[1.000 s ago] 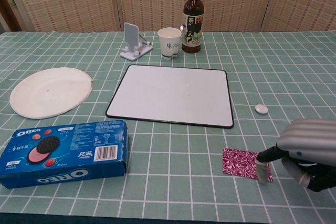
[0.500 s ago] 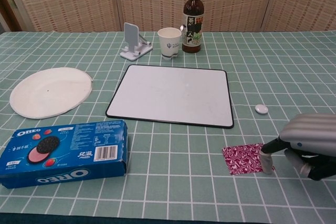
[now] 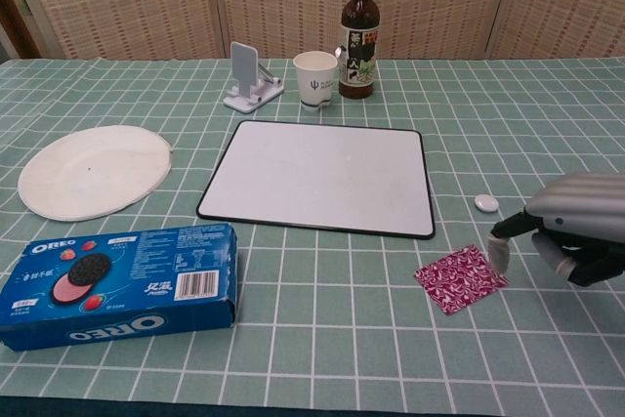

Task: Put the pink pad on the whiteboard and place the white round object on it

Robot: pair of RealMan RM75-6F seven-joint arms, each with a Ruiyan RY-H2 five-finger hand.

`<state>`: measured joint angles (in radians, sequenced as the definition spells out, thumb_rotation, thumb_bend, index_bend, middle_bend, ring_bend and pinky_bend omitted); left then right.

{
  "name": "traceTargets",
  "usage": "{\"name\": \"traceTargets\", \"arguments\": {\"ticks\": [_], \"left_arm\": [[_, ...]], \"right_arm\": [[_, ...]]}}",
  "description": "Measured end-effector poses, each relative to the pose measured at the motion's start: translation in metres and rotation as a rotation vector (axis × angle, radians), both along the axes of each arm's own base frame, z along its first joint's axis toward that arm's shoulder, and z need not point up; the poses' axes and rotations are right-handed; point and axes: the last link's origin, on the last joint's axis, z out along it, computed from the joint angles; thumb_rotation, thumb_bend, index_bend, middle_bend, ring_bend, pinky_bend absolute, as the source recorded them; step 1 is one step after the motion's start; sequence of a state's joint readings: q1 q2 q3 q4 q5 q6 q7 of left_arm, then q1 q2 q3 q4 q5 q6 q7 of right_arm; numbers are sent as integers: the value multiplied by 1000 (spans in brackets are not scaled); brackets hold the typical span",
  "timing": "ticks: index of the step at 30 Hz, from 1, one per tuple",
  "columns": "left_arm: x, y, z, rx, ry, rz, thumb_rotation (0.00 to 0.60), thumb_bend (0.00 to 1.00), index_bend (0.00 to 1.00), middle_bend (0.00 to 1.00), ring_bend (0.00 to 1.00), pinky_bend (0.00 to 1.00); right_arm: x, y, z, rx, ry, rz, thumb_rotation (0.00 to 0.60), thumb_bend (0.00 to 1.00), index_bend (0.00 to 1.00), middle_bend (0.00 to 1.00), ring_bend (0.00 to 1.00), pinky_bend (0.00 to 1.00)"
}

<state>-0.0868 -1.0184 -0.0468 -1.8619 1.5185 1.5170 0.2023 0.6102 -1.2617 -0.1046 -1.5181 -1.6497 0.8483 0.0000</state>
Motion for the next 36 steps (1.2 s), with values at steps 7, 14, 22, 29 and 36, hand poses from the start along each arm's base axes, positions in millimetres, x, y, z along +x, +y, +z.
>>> {"name": "traceTargets", "arguments": {"ticks": [7,14,22,29,36], "left_arm": [[1,0,0,0,-2,-3,600,293,164,96,116,32],[-1,-1,1,4,-3,3,600,293,165,96,116,32],[0,-1,-1,1,-8,-1,600,293,165,96,116,31],[-2,-2,0,4,-9,6,600,293,164,96,116,32],[-4,-3,0,4,-13,10,600,293,164,96,116,32]], "right_arm": [[11,-9,4,-71,-48,-9,600,91,334,956,1000,1000],[26,-15,-2,-109,-71,-10,600,0,326,959,1000,1000],[36,-14,-12,-103,-64,12,600,0,326,970,1000,1000],[40,-13,-26,-78,-34,27,600,0,326,970,1000,1000],[42,-13,-36,-72,-5,47,600,24,326,970,1000,1000]]}}
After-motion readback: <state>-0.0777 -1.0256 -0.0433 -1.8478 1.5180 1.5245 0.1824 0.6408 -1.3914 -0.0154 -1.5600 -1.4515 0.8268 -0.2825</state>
